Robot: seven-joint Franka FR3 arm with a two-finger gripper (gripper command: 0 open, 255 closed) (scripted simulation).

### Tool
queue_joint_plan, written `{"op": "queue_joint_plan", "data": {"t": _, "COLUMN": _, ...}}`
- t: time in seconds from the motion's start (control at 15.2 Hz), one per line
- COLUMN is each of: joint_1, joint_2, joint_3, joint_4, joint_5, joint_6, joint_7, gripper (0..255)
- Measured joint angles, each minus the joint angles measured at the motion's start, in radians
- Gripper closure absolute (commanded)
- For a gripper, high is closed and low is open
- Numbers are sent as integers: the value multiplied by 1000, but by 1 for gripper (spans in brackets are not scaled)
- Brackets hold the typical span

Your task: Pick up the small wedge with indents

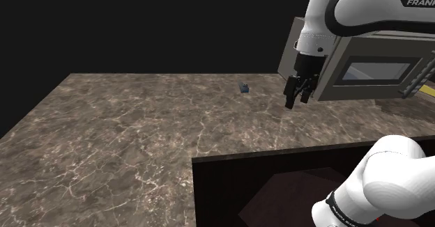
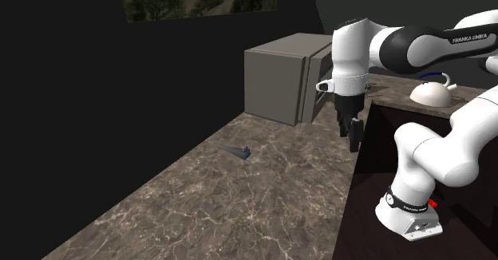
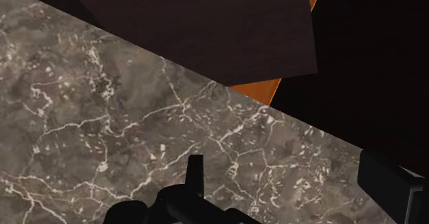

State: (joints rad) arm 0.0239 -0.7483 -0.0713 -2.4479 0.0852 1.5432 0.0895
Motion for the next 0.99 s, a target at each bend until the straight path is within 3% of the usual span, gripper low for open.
{"op": "queue_joint_plan", "data": {"t": 0.2, "joint_1": -4, "joint_2": 47, "joint_3": -3, "joint_4": 19, "joint_5": -4, "joint_6": 25, "joint_7": 3, "gripper": 0}}
{"op": "queue_joint_plan", "data": {"t": 0.99, "joint_1": -42, "joint_2": 518, "joint_3": -45, "joint_4": 308, "joint_5": -24, "joint_6": 189, "joint_7": 40, "gripper": 0}}
